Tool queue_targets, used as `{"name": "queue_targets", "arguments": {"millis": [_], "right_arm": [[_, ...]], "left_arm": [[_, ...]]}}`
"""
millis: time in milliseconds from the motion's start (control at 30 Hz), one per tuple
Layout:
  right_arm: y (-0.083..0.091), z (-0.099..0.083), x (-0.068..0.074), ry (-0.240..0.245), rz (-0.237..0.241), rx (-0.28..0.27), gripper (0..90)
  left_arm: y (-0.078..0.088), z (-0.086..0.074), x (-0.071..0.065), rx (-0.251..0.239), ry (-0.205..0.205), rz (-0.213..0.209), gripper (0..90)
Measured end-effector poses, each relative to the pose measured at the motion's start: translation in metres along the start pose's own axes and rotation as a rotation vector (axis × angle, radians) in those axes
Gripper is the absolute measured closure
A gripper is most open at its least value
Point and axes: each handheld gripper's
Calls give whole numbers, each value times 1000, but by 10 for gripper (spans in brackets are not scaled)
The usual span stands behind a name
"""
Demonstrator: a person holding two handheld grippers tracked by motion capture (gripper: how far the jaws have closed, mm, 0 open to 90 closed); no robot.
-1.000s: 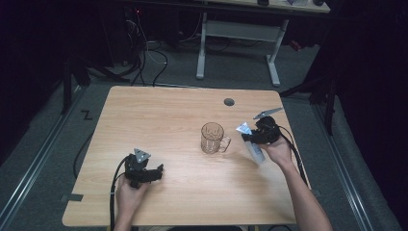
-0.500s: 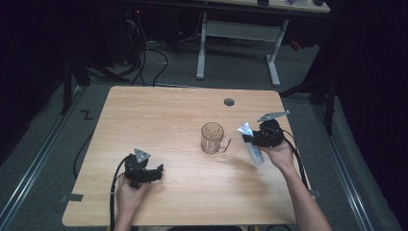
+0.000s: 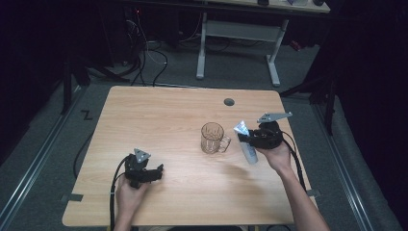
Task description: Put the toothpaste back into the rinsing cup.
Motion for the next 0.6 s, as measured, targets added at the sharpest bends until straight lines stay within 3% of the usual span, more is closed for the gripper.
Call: {"name": "queue_targets", "arguments": {"millis": [600], "right_arm": [[14,21,16,42,40,-78,665]], "left_arm": [[0,0,0,0,0,0,148]]}}
Point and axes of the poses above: each handheld gripper's, and its own axes: y roughly backward along the jaws, z roughly out of its top, x roughly to its left, and after that the axes turned 12 degrees about x, right-handed
